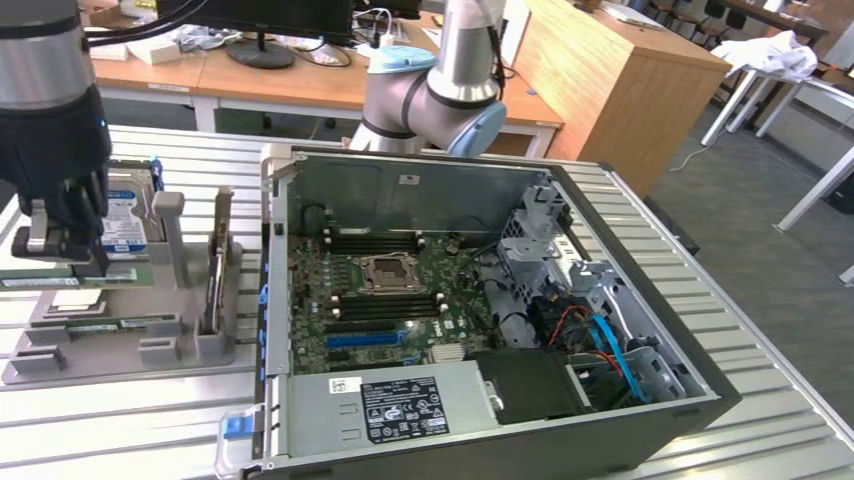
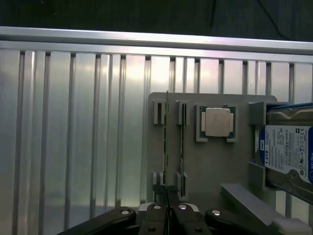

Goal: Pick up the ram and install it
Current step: 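Pick up the ram and move it above insertion slot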

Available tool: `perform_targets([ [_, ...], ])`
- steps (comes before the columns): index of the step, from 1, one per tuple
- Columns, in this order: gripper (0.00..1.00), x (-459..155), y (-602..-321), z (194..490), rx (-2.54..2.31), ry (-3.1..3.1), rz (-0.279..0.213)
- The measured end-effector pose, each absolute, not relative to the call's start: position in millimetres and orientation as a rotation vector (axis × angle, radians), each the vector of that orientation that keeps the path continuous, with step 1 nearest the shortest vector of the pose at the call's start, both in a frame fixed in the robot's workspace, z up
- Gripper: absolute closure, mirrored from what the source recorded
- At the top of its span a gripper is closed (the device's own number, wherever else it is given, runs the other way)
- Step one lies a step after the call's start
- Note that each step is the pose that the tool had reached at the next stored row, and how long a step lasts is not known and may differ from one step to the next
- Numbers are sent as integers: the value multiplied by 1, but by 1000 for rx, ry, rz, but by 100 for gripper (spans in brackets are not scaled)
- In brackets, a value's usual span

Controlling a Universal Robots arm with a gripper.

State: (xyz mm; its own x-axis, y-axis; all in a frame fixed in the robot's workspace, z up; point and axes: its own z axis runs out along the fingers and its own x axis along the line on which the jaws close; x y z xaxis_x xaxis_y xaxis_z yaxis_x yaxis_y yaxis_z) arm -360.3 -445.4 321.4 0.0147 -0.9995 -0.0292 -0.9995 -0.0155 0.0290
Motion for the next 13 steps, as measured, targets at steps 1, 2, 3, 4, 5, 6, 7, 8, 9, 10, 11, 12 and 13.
perform_targets([
  [1, 89, -360, -445, 325, 2238, -2204, -65],
  [2, 89, -360, -445, 328, 2238, -2204, -65],
  [3, 89, -360, -445, 331, 2238, -2204, -65],
  [4, 89, -360, -445, 334, 2238, -2204, -65],
  [5, 89, -360, -445, 338, 2237, -2204, -65],
  [6, 89, -360, -445, 341, 2238, -2204, -65],
  [7, 89, -360, -445, 344, 2238, -2204, -65],
  [8, 89, -360, -445, 347, 2237, -2204, -65],
  [9, 89, -360, -445, 350, 2237, -2204, -65],
  [10, 89, -360, -445, 353, 2237, -2204, -65],
  [11, 89, -360, -445, 356, 2237, -2204, -65],
  [12, 89, -360, -445, 359, 2237, -2204, -65],
  [13, 89, -360, -445, 362, 2237, -2204, -65],
])
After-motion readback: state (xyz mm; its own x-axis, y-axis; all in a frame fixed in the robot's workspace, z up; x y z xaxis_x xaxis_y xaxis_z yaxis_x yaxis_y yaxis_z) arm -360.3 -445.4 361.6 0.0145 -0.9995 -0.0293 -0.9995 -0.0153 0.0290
